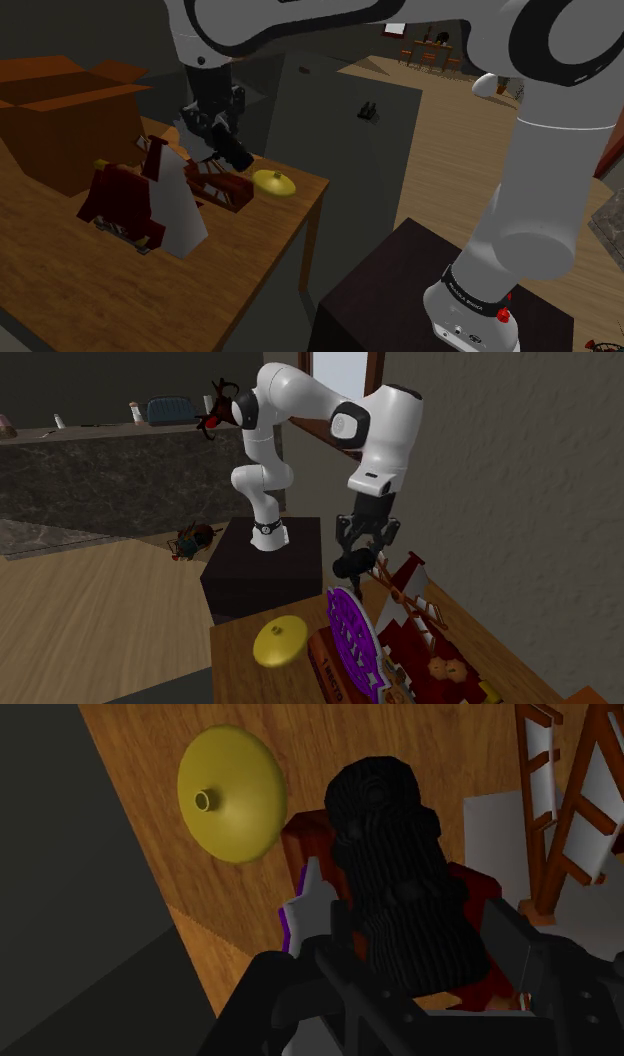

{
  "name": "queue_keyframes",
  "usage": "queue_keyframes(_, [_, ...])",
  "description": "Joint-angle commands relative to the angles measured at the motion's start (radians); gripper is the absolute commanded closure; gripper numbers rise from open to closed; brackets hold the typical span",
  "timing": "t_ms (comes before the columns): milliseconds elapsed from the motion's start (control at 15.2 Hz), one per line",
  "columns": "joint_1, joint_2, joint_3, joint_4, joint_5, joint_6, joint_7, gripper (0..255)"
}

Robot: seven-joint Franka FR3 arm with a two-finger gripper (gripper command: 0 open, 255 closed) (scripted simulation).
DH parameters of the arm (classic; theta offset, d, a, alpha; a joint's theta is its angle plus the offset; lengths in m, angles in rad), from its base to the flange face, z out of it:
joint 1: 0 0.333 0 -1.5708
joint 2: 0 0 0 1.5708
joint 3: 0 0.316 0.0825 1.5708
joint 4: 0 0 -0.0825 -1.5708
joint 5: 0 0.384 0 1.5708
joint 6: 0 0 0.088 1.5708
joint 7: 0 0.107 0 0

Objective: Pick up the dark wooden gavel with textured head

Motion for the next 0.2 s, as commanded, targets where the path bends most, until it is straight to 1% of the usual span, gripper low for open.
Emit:
queue_keyframes(0, [0.003, 0.001, 0.001, 0.033, 0.001, -0.031, -0.006, 255])
queue_keyframes(132, [0.003, 0.001, 0.001, 0.035, 0.001, -0.033, -0.006, 255])
